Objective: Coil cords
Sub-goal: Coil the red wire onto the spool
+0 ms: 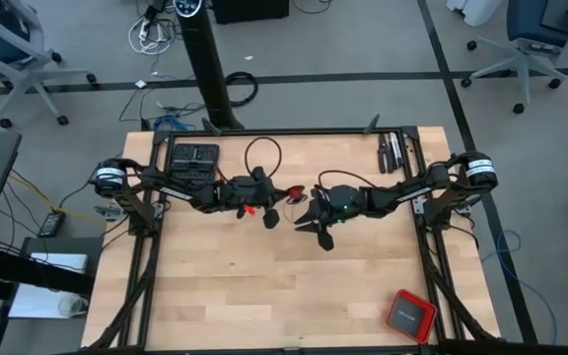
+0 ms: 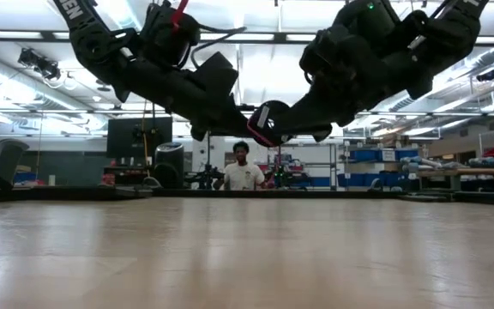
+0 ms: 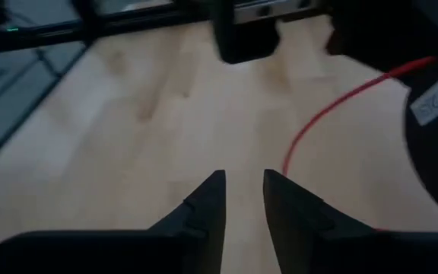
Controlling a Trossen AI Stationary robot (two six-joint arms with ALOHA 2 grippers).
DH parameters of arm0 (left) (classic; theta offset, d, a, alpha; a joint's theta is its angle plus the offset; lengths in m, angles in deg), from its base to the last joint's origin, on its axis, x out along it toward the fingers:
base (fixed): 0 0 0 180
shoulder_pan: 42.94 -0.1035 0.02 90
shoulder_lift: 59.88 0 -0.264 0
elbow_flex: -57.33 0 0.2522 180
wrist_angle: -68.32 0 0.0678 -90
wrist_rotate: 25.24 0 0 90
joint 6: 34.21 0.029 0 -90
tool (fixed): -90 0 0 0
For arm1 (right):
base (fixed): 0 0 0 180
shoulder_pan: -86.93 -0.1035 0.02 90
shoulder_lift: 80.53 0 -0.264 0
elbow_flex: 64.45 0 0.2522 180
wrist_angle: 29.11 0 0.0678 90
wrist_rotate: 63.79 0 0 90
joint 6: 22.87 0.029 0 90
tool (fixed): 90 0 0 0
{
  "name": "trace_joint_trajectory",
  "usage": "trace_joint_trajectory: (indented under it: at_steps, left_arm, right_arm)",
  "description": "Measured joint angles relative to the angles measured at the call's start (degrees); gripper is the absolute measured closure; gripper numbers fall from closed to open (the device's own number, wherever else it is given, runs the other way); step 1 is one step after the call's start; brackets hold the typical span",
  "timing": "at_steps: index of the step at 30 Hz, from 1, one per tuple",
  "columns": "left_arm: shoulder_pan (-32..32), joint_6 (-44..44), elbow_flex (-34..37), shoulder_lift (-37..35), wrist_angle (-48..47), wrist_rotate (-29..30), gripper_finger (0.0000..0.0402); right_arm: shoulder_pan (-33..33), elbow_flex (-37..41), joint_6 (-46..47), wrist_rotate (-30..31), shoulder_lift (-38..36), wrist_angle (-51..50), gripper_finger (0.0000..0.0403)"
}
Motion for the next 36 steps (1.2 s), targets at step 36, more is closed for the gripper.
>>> trace_joint_trajectory:
  at_steps: [36]
  left_arm:
    - [-3.87, -20.21, -8.24, 0.00, -7.33, -12.79, 0.0401]
  right_arm:
    - [-6.56, -0.04, 10.00, 16.04, -0.43, -8.53, 0.0305]
